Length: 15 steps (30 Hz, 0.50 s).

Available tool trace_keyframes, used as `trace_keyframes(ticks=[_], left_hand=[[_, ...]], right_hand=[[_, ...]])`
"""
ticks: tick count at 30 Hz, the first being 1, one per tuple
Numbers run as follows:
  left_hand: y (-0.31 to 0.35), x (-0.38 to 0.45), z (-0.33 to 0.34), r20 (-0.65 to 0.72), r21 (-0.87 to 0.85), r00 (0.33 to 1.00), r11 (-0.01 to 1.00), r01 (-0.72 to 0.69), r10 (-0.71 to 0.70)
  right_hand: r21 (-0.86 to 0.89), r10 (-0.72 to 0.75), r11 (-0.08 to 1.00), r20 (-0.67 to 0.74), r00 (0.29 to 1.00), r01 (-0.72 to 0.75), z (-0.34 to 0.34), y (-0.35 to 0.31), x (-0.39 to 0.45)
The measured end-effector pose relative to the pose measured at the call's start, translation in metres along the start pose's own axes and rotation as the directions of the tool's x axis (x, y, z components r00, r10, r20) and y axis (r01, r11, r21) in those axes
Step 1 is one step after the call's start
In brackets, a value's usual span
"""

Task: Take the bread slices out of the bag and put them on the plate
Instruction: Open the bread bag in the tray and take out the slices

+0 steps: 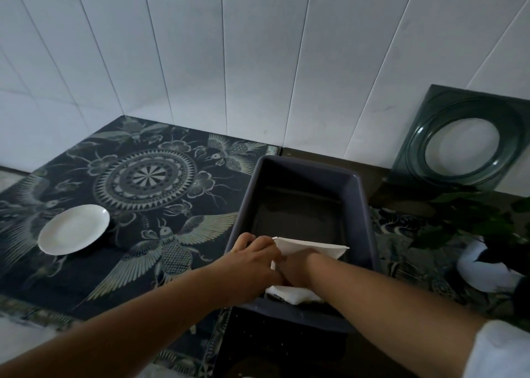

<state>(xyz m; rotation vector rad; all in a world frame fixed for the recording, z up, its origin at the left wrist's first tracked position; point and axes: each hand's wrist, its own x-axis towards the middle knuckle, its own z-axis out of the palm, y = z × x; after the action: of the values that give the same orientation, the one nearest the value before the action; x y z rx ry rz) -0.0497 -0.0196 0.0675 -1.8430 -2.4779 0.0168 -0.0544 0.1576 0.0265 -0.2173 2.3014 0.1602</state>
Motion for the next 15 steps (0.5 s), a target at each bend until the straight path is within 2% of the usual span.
trace_keyframes(ticks=[8,10,13,15], left_hand=[[0.003,0.005,0.009,-0.056,-0.024,0.998,1.000,0.017,-0.018],[0.002,0.005,0.011,-0.056,-0.007,0.998,0.999,0.032,-0.033],[0.002,0.004,0.016,-0.055,0.025,0.998,0.999,0.041,-0.040],[0.001,0.003,0.018,-0.058,0.020,0.998,0.999,0.040,-0.038]], right_hand=[[0.182,0.009,0.983,-0.089,0.996,0.007,0.009,0.006,0.004],[0.215,0.054,0.976,-0.125,0.991,-0.026,0.016,0.004,0.008],[0.218,0.086,0.974,-0.078,0.993,-0.068,0.019,-0.001,0.010],[0.211,0.081,0.976,-0.095,0.992,-0.059,0.016,-0.002,0.009]])
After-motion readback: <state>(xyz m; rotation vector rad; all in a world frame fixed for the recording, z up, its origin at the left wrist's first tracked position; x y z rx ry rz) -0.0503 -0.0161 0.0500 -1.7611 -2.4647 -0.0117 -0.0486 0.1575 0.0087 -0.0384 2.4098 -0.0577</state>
